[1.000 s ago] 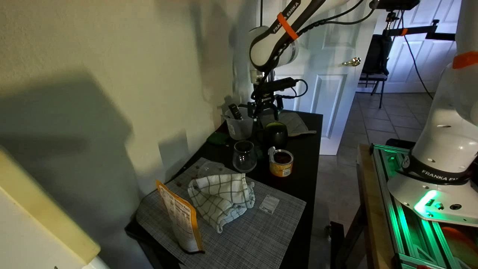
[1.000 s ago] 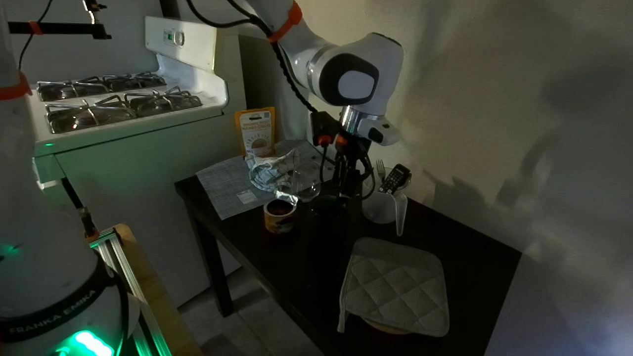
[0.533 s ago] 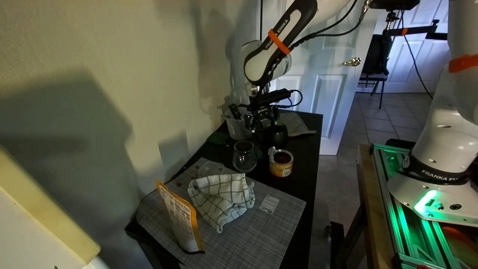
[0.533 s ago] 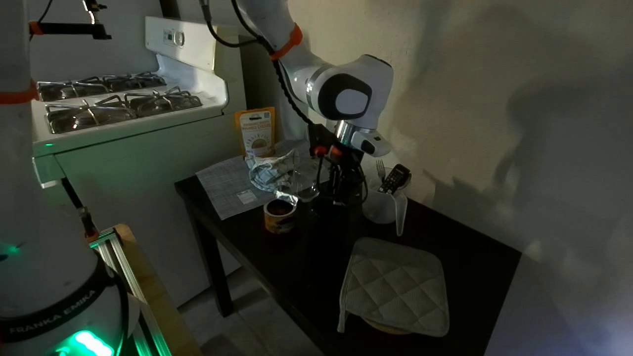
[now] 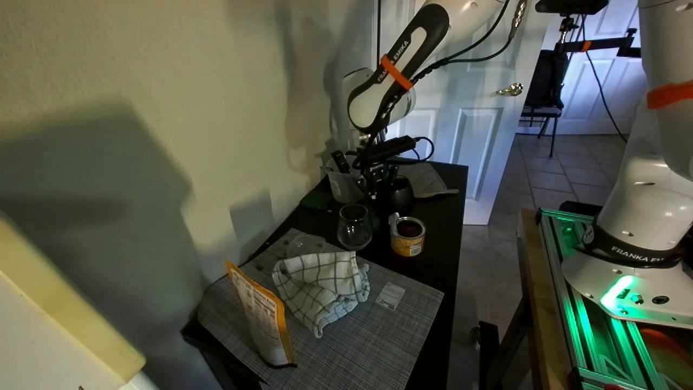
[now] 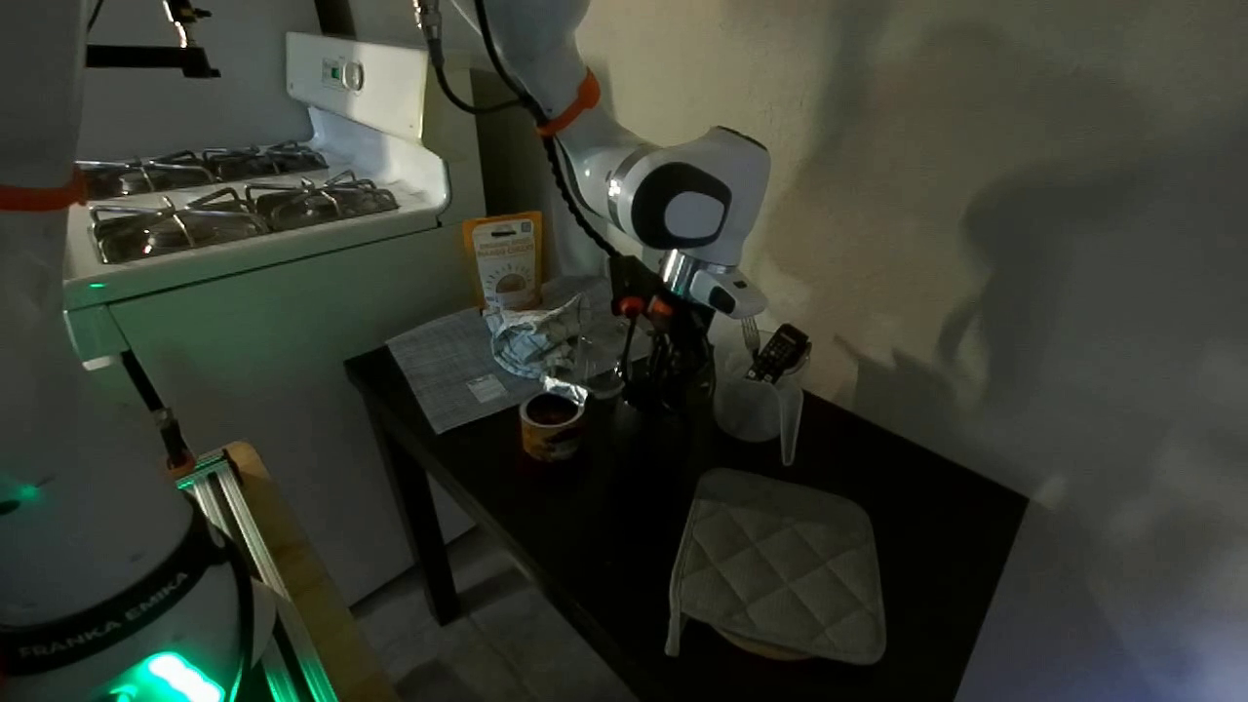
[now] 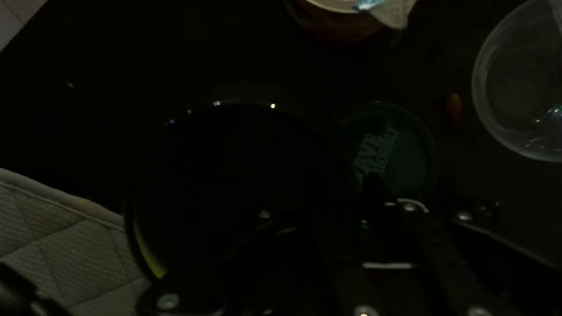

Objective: Move the black mug to the right.

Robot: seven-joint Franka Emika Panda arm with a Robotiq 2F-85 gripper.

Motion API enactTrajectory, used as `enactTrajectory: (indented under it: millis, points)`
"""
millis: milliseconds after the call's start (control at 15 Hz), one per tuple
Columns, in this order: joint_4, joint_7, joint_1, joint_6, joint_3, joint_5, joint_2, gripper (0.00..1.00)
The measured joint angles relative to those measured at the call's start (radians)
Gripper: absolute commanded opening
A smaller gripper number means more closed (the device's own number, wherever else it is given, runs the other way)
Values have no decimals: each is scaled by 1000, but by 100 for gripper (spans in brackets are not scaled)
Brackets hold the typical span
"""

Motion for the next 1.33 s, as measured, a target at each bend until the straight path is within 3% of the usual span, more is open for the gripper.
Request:
enactTrajectory:
  millis: [733,1067,1333]
  points:
    - [-18,15,16,-9,-24,-83,-47,3]
    - [-54,-285,-39,-13,-27,-92,-187,3]
    - [-71,-597,-104,-68,-20,-3,-265,3]
